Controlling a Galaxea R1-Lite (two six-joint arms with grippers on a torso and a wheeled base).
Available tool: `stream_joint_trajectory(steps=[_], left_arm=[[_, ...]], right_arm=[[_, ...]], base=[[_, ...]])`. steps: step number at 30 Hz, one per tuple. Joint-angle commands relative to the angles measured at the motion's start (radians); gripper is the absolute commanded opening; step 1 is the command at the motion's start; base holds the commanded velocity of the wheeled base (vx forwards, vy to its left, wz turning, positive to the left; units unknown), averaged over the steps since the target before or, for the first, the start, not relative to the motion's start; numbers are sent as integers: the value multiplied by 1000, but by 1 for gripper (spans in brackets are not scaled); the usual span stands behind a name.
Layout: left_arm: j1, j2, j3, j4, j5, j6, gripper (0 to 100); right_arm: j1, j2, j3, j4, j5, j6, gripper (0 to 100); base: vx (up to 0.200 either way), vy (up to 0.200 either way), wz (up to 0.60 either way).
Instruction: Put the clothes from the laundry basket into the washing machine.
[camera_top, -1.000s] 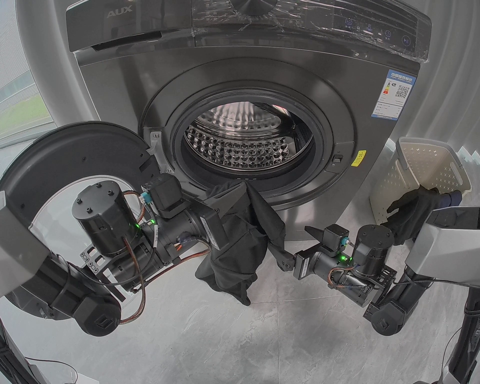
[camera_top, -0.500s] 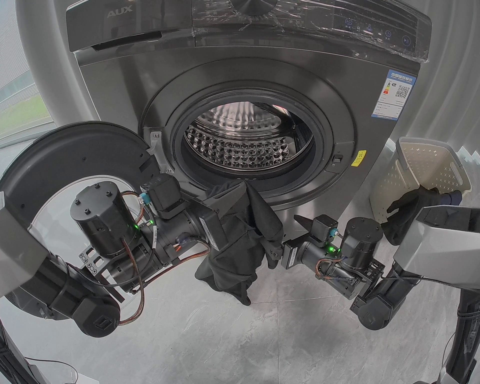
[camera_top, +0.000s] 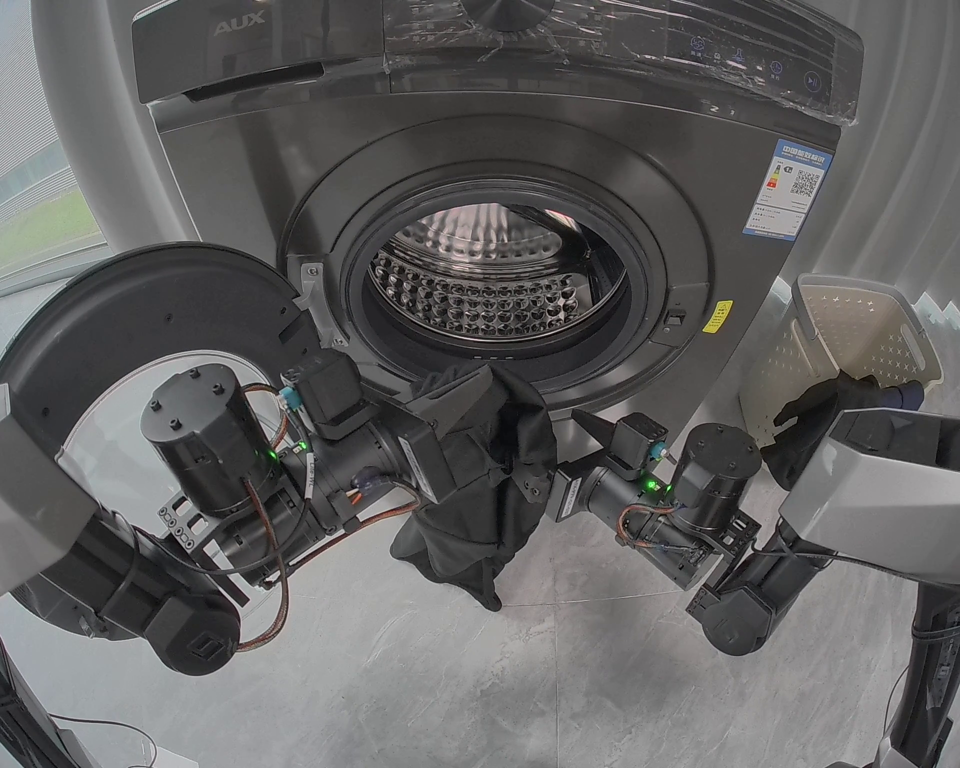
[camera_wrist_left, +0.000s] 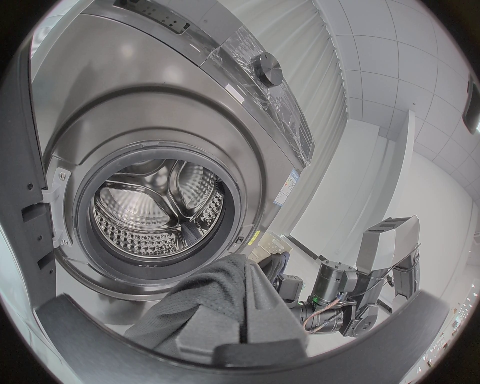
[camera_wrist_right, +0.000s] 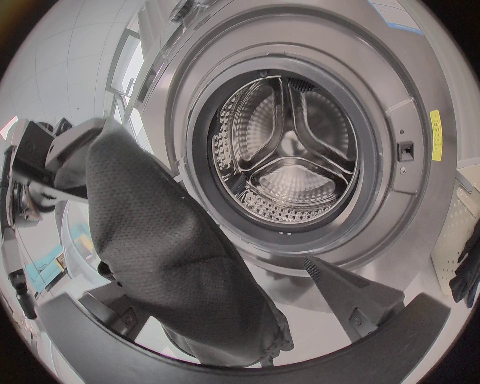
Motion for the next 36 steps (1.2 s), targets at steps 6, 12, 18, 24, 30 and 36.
stream_joint_trajectory(steps=[6,12,18,24,30,36], left_arm=[[0,6,0,0,-1,-1,0],[-2,7,5,2,-5,-6,0],[-51,12,36,0,-14,-6,0],[-49,18,33,-3,-16,-6,0],[-46,20,36,-6,-20,-4,100],[-39,38,79,-4,-19,-6,100]], right_arm=[[1,-24,11,-16,0,0,0],[-16,-113,86,-17,3,0,0],[-17,-177,118,-17,3,0,0],[-2,-191,163,-17,2,-1,0],[1,-206,141,-17,0,2,0],[3,-263,138,-17,2,2,0]], base=[[0,0,0],[0,0,0],[0,0,0],[0,0,0],[0,0,0],[0,0,0]])
